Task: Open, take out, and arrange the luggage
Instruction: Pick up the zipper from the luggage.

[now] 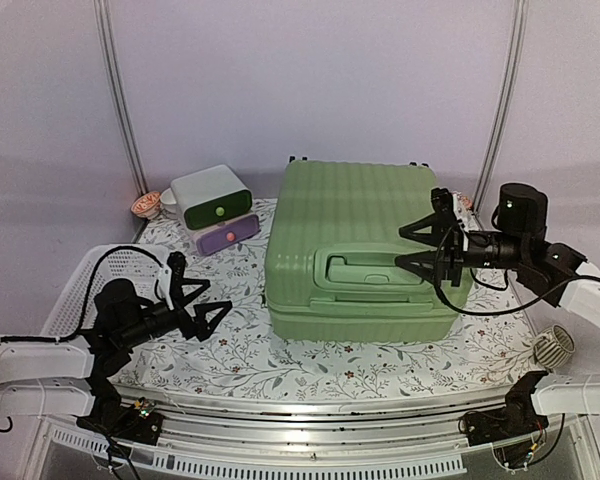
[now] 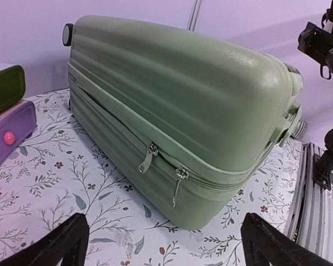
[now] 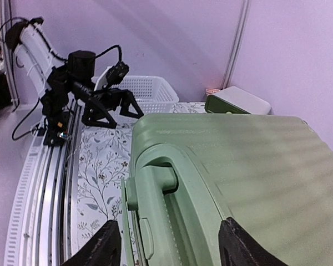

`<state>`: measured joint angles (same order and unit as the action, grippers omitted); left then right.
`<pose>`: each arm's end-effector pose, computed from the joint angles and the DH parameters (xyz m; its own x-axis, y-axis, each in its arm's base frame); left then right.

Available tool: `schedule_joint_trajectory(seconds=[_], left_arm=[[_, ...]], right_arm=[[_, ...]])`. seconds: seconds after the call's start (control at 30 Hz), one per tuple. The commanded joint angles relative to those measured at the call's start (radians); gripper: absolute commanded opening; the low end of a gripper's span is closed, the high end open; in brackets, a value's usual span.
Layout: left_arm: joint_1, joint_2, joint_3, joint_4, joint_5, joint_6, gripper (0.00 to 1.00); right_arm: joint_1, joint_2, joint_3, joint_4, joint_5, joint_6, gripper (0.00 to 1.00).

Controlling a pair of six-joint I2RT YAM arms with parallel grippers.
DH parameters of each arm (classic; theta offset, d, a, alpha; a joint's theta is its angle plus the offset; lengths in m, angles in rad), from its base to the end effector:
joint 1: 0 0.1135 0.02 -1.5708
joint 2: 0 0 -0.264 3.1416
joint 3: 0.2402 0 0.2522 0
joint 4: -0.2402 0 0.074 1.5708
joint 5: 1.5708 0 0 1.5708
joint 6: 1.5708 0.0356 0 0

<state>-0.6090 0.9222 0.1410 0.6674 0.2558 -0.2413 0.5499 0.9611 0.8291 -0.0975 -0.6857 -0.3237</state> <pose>0.1461 -0.1129 0.1817 -0.2720 -0.0922 -0.9579 0.7154 0.6464 -0.2653 0.1745 0.1334 0.3341 0.1120 -0.2201 -0.9690 -0.9436 0.2823 -0.1732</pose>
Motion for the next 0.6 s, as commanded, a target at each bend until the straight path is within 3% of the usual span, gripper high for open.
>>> schedule_joint_trajectory(seconds=[0.0,0.1,0.27,0.43,0.57], left_arm=[[-0.016,0.048,0.0,0.1,0.039,0.076,0.96],[-0.018,0.093,0.01,0.112,0.071,0.12,0.9],[-0.025,0.2,0.037,0.155,0.083,0.152,0.9],[-0.027,0.34,0.097,0.182,0.216,0.265,0.79],[-0.03,0.452,0.162,0.176,0.222,0.289,0.76]], right_arm=[[0.015,0.039,0.071,-0.134,-0.083,-0.193,0.59],[0.038,0.069,0.119,-0.258,-0.065,-0.286,0.58],[0.101,0.113,0.195,-0.393,0.045,-0.316,0.57],[0.138,0.164,0.259,-0.528,0.142,-0.349,0.52],[0.148,0.179,0.277,-0.582,0.211,-0.367,0.52]])
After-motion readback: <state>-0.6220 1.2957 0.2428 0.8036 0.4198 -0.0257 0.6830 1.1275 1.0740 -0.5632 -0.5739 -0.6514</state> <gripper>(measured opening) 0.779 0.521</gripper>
